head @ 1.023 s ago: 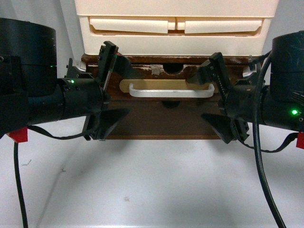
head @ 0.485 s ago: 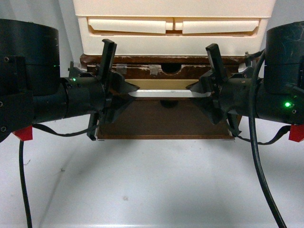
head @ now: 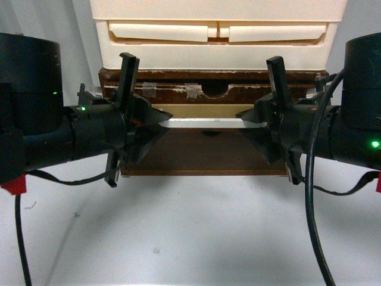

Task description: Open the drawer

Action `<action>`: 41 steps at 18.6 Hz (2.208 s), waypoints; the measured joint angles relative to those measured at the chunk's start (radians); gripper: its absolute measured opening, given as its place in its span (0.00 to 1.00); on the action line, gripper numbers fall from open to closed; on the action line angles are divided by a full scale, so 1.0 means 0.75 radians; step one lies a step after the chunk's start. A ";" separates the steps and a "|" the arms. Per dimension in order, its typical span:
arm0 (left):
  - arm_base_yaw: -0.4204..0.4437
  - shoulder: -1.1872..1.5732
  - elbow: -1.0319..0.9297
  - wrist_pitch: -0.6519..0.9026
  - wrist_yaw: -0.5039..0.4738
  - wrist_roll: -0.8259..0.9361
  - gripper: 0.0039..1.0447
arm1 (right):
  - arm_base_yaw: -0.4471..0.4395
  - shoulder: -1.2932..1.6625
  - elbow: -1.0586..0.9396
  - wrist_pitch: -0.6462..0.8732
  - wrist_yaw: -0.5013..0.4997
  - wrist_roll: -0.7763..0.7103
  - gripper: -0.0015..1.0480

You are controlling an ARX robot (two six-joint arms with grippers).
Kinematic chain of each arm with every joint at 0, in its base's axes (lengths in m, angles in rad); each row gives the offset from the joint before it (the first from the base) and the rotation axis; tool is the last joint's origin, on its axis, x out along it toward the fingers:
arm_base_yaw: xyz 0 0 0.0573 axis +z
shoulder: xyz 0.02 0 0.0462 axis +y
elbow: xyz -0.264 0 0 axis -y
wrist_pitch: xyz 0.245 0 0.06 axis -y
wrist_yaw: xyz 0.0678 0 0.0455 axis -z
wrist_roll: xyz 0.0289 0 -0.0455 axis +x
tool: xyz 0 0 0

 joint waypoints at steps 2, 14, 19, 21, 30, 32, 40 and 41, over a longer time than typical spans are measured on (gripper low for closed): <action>-0.007 -0.058 -0.087 0.007 0.024 0.003 0.13 | 0.018 -0.073 -0.108 0.017 -0.002 0.006 0.18; -0.054 -0.671 -0.834 0.251 -0.575 0.952 0.59 | 0.127 -0.390 -0.853 0.586 0.718 -0.949 0.70; 0.101 -1.091 -0.996 0.247 -0.798 1.659 0.11 | -0.058 -0.804 -1.096 0.728 0.711 -1.660 0.20; 0.158 -1.277 -1.044 0.129 -0.771 1.701 0.01 | -0.122 -0.971 -1.150 0.628 0.678 -1.703 0.02; 0.345 -1.868 -1.130 -0.358 -0.565 1.723 0.01 | -0.350 -1.767 -1.239 -0.069 0.454 -1.720 0.02; 0.345 -1.977 -1.130 -0.451 -0.565 1.723 0.01 | -0.343 -1.897 -1.240 -0.176 0.445 -1.720 0.02; 0.345 -2.311 -1.130 -0.772 -0.565 1.723 0.01 | -0.343 -2.282 -1.240 -0.541 0.445 -1.720 0.02; 0.345 -2.345 -1.130 -0.807 -0.565 1.722 0.01 | -0.343 -2.322 -1.240 -0.578 0.445 -1.720 0.02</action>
